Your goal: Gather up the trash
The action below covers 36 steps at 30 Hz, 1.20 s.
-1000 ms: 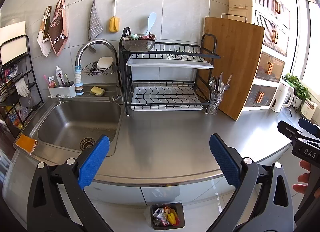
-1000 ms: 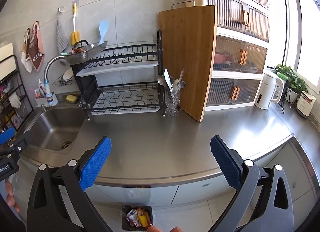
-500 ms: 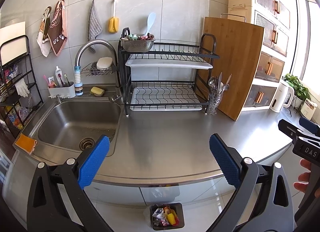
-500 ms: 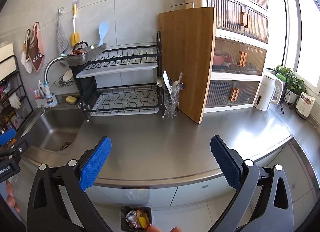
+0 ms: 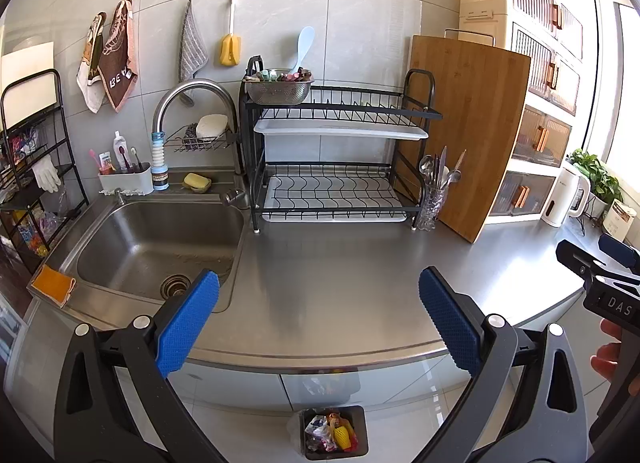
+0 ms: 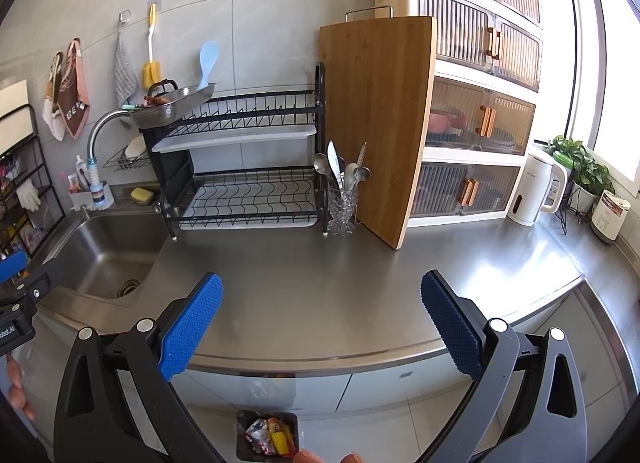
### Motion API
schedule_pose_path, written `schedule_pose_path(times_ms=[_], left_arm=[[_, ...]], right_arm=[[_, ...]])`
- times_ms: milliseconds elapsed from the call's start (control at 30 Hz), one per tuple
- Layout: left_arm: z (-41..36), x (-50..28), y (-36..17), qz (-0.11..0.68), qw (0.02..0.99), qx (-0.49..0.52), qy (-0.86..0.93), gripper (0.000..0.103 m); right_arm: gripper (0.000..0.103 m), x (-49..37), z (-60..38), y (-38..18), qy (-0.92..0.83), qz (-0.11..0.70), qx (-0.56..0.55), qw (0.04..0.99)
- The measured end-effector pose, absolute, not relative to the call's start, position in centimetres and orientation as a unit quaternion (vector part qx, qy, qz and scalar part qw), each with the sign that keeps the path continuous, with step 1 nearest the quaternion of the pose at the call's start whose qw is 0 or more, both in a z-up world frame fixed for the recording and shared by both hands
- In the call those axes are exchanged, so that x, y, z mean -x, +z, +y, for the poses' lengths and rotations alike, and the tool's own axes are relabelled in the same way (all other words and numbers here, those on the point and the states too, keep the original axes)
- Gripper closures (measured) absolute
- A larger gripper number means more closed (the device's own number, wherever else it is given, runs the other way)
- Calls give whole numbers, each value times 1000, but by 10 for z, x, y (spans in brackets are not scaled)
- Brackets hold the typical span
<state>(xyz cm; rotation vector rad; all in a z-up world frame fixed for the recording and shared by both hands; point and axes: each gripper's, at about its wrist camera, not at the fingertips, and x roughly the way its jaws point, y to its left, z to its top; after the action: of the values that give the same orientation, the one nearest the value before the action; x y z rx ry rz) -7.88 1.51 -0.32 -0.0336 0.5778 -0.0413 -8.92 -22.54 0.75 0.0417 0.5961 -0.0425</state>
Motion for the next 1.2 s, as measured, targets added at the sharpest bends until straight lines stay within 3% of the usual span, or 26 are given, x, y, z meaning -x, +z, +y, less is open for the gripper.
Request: schedule_pose_path(times_ms=[1200], left_arm=[[21, 78, -6, 291, 956, 15, -21, 8]], right_arm=[[3, 90, -217, 7, -19, 293, -28, 956]])
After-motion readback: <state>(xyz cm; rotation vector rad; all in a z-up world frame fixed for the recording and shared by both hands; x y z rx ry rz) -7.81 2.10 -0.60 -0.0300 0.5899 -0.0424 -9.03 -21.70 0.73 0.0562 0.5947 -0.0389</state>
